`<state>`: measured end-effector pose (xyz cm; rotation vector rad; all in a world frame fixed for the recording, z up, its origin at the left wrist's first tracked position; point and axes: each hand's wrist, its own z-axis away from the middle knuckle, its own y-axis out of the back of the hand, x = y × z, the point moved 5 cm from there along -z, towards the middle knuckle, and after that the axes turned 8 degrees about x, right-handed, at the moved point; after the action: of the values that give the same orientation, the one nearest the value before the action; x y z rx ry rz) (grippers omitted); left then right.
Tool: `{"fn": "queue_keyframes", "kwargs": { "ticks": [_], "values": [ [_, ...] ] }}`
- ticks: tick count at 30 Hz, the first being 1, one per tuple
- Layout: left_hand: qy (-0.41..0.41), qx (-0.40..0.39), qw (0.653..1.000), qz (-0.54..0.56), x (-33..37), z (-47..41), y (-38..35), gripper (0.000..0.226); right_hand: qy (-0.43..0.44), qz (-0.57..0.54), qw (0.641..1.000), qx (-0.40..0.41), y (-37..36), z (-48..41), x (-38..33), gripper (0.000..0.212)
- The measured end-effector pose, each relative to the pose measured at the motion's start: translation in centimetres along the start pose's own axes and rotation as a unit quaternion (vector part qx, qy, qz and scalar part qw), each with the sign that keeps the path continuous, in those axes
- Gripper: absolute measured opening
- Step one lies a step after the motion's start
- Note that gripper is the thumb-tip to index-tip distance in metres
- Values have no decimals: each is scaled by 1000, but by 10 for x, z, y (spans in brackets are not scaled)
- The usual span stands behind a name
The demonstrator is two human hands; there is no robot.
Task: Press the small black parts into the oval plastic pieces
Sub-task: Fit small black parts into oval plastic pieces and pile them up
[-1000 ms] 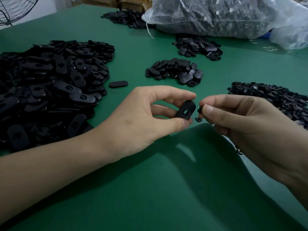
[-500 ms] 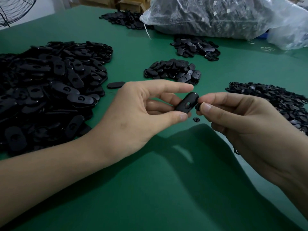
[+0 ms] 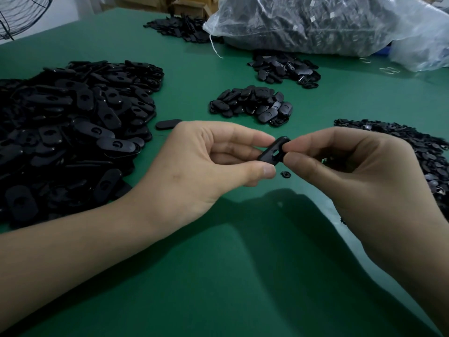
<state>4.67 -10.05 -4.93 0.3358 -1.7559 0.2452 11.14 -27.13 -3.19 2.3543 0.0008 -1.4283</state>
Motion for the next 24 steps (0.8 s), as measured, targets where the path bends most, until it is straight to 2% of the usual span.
{"fn": "queue_keyframes", "kwargs": {
  "ticks": [7,13,24],
  "values": [
    [20,-6,1000,14,-3,1,-1,31,36,70,996,30,-2,5,-2,7],
    [18,-12,1000,9,-4,1,-2,30,43,74,996,30,-4,7,-2,10],
    [53,-29,997,54,-8,2,-3,29,146,185,971,35,-8,10,-16,4]
  ]
}}
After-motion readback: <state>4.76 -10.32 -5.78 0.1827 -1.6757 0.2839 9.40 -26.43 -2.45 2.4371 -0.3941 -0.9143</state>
